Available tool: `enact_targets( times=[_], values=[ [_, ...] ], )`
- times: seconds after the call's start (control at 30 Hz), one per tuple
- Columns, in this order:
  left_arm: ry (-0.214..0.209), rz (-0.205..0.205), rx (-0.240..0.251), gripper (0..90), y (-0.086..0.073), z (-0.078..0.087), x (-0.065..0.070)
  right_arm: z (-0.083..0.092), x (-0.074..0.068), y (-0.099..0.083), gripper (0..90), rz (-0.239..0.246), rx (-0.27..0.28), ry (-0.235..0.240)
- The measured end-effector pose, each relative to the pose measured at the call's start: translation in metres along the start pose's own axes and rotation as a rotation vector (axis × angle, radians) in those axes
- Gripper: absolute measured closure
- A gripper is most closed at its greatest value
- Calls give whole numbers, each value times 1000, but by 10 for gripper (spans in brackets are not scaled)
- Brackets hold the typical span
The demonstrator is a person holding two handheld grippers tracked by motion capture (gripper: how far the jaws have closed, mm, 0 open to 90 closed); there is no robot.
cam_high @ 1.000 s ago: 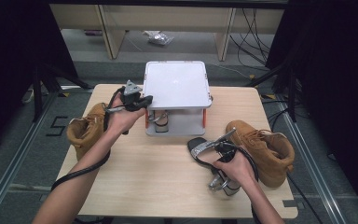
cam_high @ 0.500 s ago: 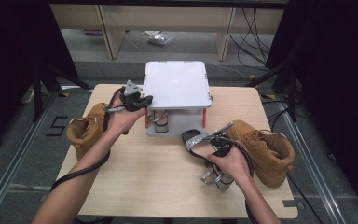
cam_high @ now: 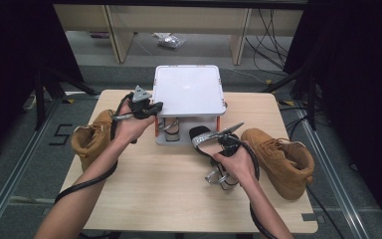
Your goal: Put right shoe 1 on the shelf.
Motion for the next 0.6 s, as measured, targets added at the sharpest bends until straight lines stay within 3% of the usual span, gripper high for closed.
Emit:
enact_targets(
  times=[0.23,0.27,0.3,0.4,0.47,0.5,0.53,0.57,0.6],
  values=[
    [-1,-5,-4,896,0,0,0,-7,-1,13,439,-46,42,-15],
    [-2,-4,-4,896,0,0,0,-10,0,15,439,-27,55,-9],
    [-2,-5,-4,896,1,0,0,-10,-4,16,438,-84,45,-11],
    [-1,-5,-4,896,0,0,0,-15,-4,21,438,-74,60,-7],
    [-2,-5,-3,896,0,0,0,-17,-6,24,439,-101,50,-13],
    [-2,-4,-2,896,0,0,0,-19,-5,26,438,-78,68,-22],
    [-2,-5,-2,896,0,0,0,-21,-7,27,439,-103,70,-25],
    [-3,-6,-2,896,0,0,-1,-22,-6,29,438,-89,79,-26],
    [-3,-5,-2,896,0,0,-1,-22,-9,29,438,-118,56,-15]
  ],
)
Point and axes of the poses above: each handheld gripper's, and its own axes: z roughly backward along the jaws, y roughly out of its top, x roughly to its right, the point moved 4 cm from there along -z, roughly forward along the jaws, and after that the axes turned 5 degrees about z, right-handed, at the moved point
